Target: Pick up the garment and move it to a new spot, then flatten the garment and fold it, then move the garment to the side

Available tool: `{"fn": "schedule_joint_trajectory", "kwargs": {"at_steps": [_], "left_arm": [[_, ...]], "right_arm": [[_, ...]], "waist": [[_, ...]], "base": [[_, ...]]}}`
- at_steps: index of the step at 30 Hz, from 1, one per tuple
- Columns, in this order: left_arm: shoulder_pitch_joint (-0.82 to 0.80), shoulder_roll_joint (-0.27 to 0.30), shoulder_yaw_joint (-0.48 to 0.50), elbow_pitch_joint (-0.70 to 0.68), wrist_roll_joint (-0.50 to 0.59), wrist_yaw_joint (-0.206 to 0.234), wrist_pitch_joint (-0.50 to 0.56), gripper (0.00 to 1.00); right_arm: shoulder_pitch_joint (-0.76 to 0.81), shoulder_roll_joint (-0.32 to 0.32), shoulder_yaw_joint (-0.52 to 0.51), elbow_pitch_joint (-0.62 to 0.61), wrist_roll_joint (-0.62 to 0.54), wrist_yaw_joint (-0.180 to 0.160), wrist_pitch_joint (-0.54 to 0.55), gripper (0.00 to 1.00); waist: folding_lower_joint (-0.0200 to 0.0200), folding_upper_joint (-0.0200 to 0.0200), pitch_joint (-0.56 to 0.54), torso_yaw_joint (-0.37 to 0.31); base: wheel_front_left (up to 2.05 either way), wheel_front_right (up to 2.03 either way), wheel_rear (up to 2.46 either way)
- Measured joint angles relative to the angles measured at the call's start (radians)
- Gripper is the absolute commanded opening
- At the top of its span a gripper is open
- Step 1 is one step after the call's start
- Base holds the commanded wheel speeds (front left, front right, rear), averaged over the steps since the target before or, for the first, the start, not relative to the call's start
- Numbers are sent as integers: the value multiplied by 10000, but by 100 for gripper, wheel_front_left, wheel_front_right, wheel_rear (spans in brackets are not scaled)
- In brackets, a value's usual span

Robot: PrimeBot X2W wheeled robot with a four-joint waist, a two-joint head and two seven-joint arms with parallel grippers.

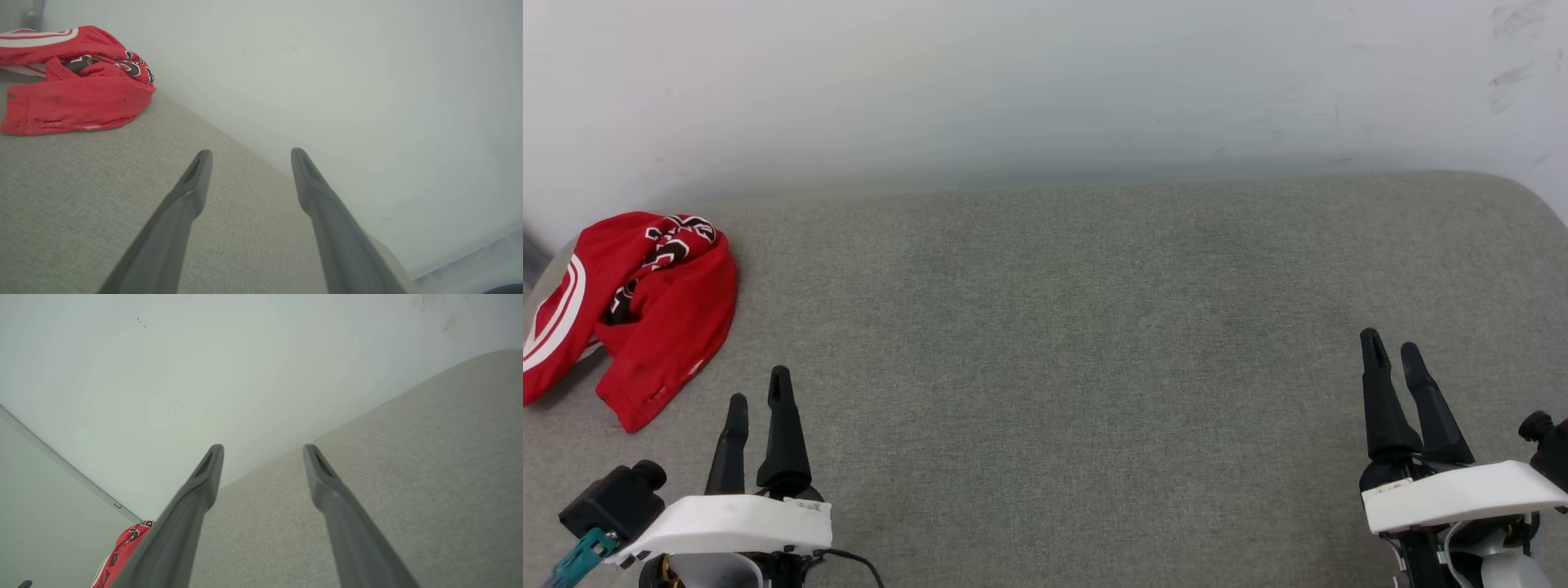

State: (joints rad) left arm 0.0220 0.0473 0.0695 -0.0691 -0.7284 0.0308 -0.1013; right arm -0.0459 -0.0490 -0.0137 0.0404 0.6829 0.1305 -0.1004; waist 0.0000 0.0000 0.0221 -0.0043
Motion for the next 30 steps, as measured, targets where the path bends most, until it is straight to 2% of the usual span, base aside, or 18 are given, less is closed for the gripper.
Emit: {"fn": "schedule_joint_trajectory", "kwargs": {"at_steps": [6, 12, 19, 26, 30], "left_arm": [[32, 6, -418, -418, 1133, 173, -174, 100], [158, 21, -667, -556, 1565, -138, -343, 100], [199, 173, -1034, -918, 2846, -261, -525, 100], [325, 621, -1898, -991, 3779, 330, -698, 100], [430, 698, -2182, -731, 3852, 560, -782, 100]], "right_arm": [[-5, 0, 163, -263, -1139, 0, -167, 100], [-6, 0, 171, -387, -2247, 0, -341, 100], [1, 0, 240, -397, -3365, 2, -502, 100], [62, -2, 155, -395, -4289, 2, -694, 100], [85, -2, 196, -322, -4744, 2, -790, 100]], "waist": [[0, 0, 66, 11], [0, 0, 98, 33], [0, 0, 63, 19], [0, 0, 29, -34], [0, 0, 29, -68]], "base": [[0, 0, 0], [0, 0, 0], [0, 0, 0], [0, 0, 0], [0, 0, 0]]}}
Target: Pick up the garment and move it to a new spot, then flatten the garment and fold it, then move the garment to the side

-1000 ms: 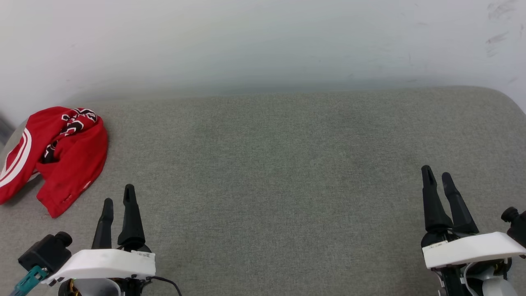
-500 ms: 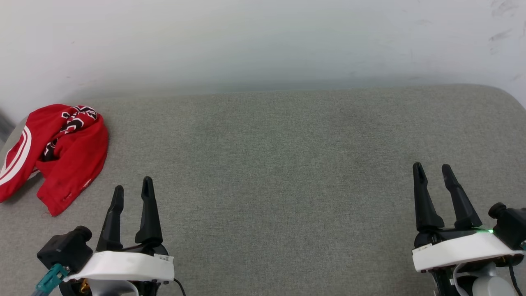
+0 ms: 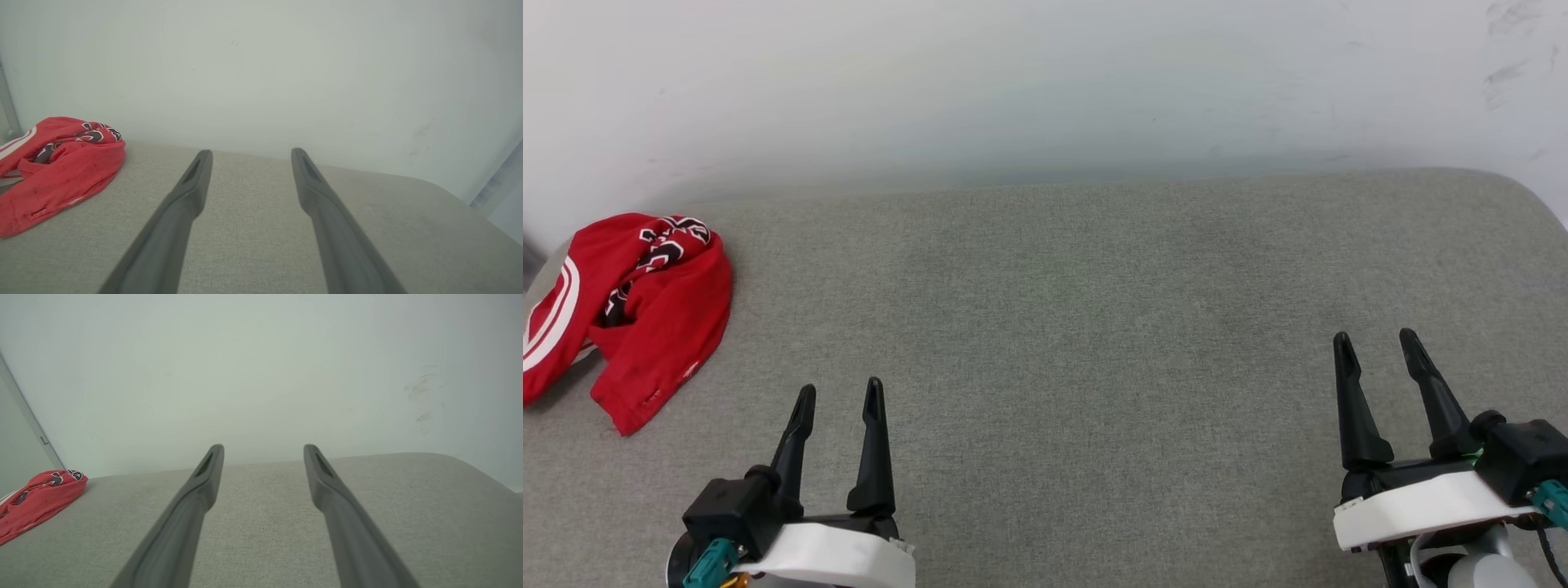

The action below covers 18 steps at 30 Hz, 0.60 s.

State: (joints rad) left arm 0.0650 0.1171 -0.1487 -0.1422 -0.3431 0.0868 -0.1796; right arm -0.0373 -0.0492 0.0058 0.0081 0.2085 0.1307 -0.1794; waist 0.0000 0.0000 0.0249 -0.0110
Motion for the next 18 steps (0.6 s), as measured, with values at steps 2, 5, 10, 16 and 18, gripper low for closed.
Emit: {"fn": "schedule_joint_trajectory", "kwargs": {"at_steps": [2, 5, 10, 16, 18], "left_arm": [[128, -4, 2, 163, -13, -44, -50, 100], [126, 48, -33, 238, 334, -90, -100, 100], [126, 290, -397, 290, 1058, -71, -224, 100], [129, 268, -629, 320, 1256, -155, -353, 100], [144, 197, -573, 263, 1292, -173, -368, 100]], "right_arm": [[17, 0, 2, 27, -190, 0, -52, 100], [17, 0, 33, 61, -522, 0, -115, 100], [17, 0, 77, 79, -997, 2, -228, 100], [18, -2, 130, 63, -1127, 2, -332, 100], [20, -2, 176, 56, -1112, 2, -376, 100]], "waist": [[0, 0, 3, -19], [0, 0, 19, -45], [0, 0, 60, -86], [0, 0, 78, -91], [0, 0, 68, -94]], "base": [[0, 0, 0], [0, 0, 0], [0, 0, 0], [0, 0, 0], [0, 0, 0]]}}
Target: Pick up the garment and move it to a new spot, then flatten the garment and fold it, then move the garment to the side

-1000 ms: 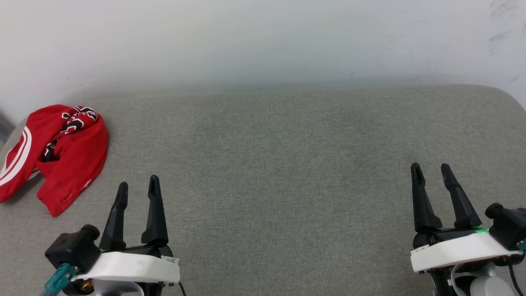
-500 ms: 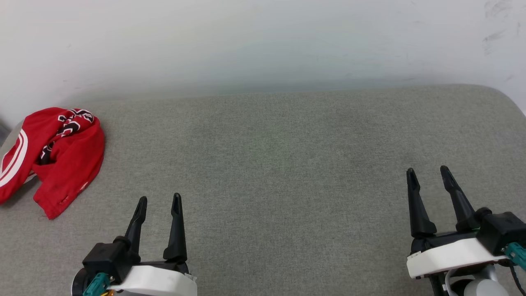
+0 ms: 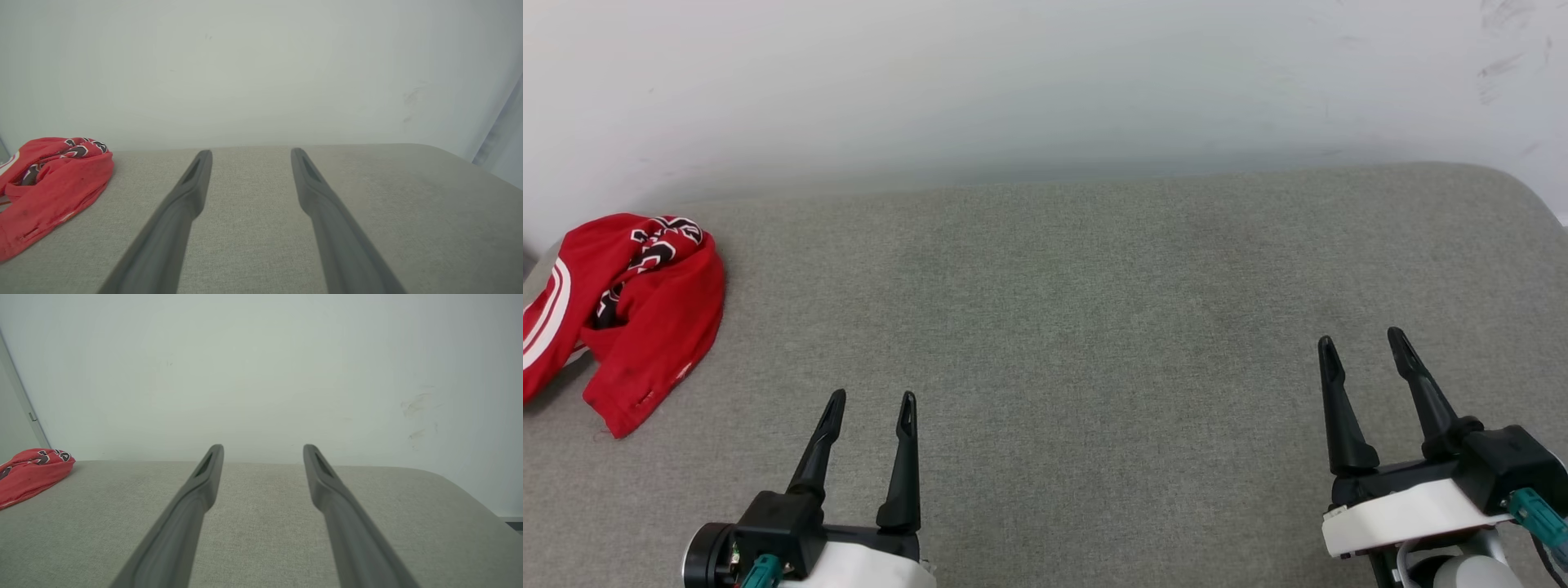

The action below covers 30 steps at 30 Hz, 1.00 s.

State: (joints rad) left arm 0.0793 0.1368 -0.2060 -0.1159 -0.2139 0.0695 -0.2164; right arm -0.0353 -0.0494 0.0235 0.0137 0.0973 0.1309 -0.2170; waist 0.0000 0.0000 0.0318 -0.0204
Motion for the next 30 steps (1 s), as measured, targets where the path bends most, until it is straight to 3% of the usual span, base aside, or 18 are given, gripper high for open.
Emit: {"fn": "schedule_joint_trajectory", "kwargs": {"at_steps": [8, 18, 30], "left_arm": [[254, -380, 527, -238, 146, -370, -161, 100], [541, -819, 1532, 232, 433, -1404, -349, 100], [521, -851, 1595, 637, 600, -1751, -466, 100]], "right_arm": [[91, -2, -2, 134, 441, -2, -136, 100], [144, -2, 98, 362, 443, 0, -339, 100], [148, -4, -10, 499, 71, 0, -462, 100]], "waist": [[0, 0, -48, -4], [0, 0, -76, -139], [0, 0, -19, -348]], "base": [[0, 0, 0], [0, 0, 0], [0, 0, 0]]}}
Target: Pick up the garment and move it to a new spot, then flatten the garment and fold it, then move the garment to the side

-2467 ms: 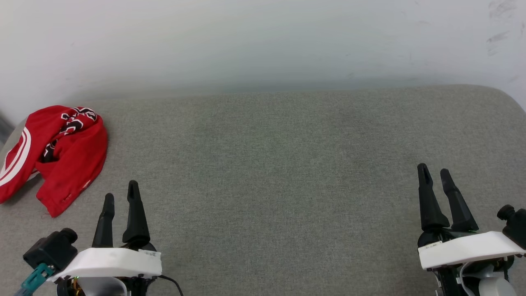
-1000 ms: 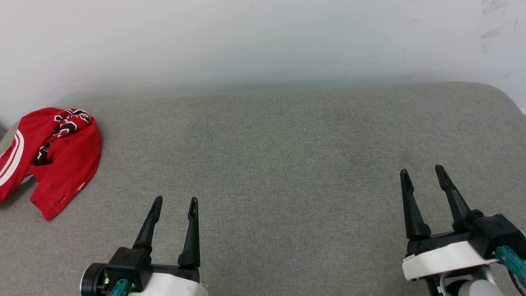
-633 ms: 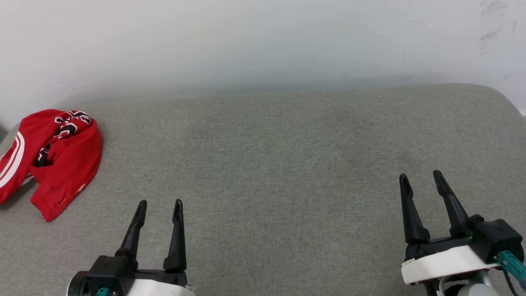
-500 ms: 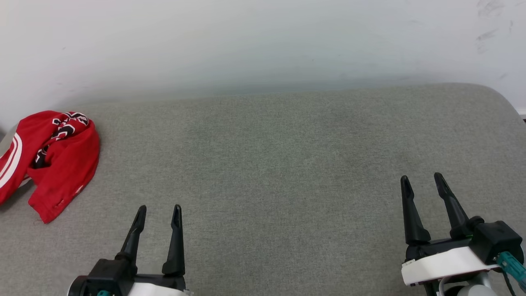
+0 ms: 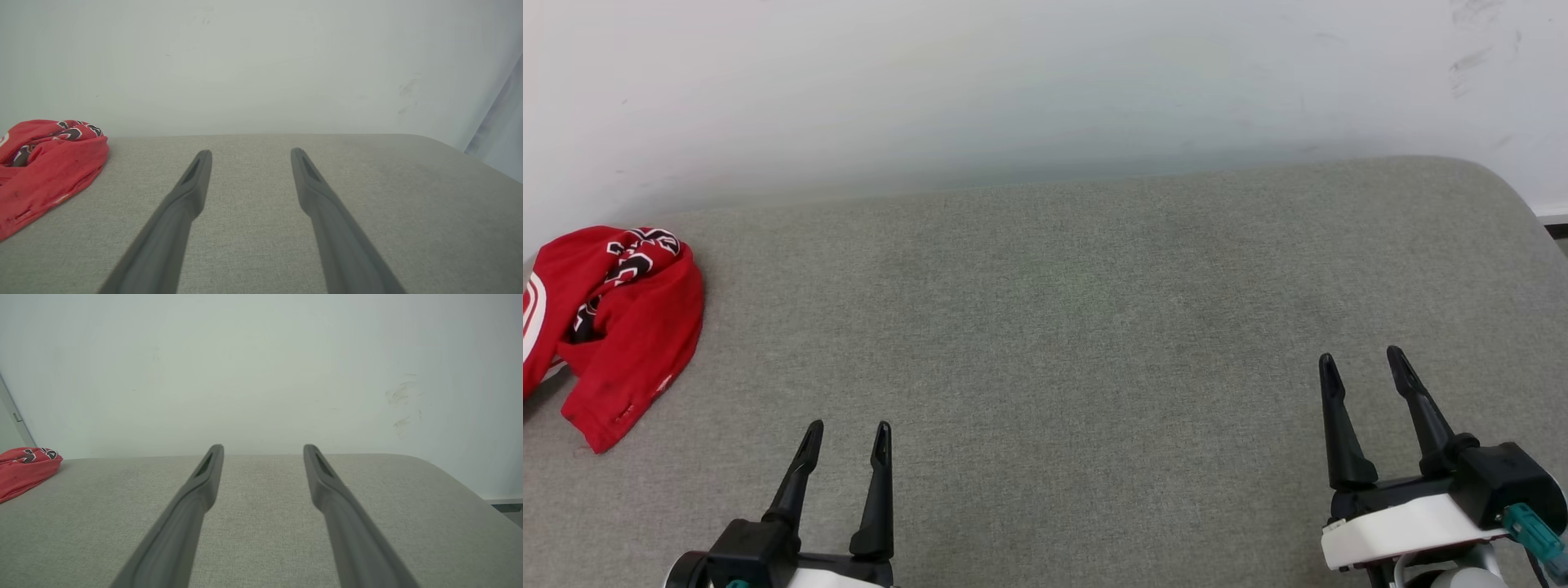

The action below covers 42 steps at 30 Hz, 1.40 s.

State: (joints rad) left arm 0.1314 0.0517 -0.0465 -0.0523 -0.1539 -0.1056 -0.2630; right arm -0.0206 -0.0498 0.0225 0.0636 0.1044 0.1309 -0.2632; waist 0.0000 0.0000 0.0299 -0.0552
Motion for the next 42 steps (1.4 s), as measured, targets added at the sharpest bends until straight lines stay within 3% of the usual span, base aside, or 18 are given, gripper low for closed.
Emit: {"fn": "schedule_joint_trajectory", "kwargs": {"at_steps": [8, 16, 42], "left_arm": [[-123, -4, 29, 115, -2, -88, 0, 100], [-101, -4, 125, 148, 4, -105, -2, 100], [469, -6, 669, 165, 458, -222, -2, 100]], "right_arm": [[3, -2, -40, 33, 90, 0, 0, 100], [100, 0, 163, 50, 119, 0, 0, 100], [488, -2, 989, 288, 374, 0, 0, 100]], "waist": [[0, 0, -16, 143], [0, 0, -97, 749], [0, 0, -577, 4111]], "base": [[0, 0, 0], [0, 0, 0], [0, 0, 0]]}}
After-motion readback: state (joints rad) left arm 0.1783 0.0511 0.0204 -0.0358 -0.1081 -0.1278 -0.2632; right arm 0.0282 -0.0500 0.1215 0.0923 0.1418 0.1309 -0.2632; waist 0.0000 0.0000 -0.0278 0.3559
